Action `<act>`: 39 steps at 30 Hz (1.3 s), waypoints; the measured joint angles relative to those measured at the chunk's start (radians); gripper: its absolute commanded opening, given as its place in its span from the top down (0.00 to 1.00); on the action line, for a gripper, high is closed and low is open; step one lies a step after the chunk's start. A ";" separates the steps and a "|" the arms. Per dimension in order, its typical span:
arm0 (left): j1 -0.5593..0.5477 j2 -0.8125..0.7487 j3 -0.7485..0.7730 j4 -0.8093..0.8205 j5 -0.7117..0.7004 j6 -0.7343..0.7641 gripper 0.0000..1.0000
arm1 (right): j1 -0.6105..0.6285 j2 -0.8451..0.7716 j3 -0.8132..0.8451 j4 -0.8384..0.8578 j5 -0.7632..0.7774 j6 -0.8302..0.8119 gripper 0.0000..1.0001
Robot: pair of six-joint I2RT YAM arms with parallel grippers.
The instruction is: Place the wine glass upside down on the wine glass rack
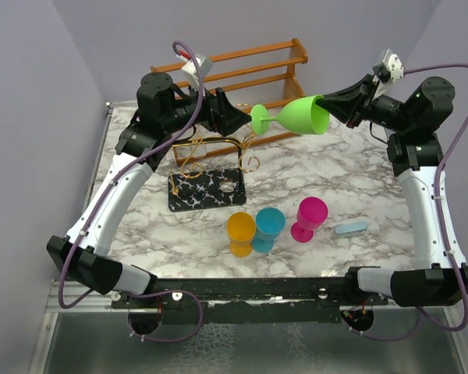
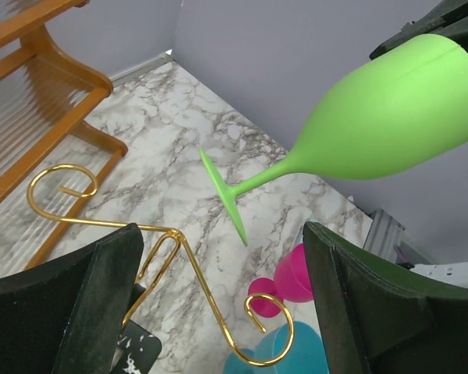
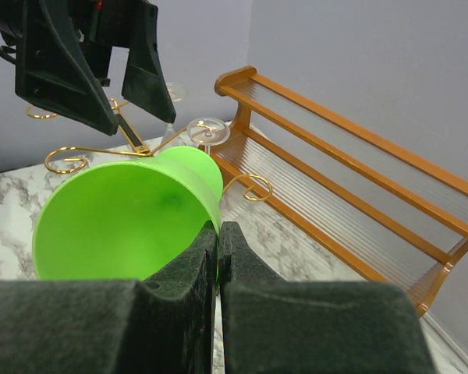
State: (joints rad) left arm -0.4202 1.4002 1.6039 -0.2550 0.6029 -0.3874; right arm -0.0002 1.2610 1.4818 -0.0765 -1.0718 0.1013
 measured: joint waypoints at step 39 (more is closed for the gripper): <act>-0.058 0.100 -0.002 0.042 0.108 -0.160 1.00 | -0.001 -0.032 -0.036 0.048 -0.041 0.026 0.91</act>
State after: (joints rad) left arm -0.4786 1.5002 1.6016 -0.2127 0.7105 -0.5476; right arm -0.0013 1.2293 1.4456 -0.0288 -1.1130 0.1272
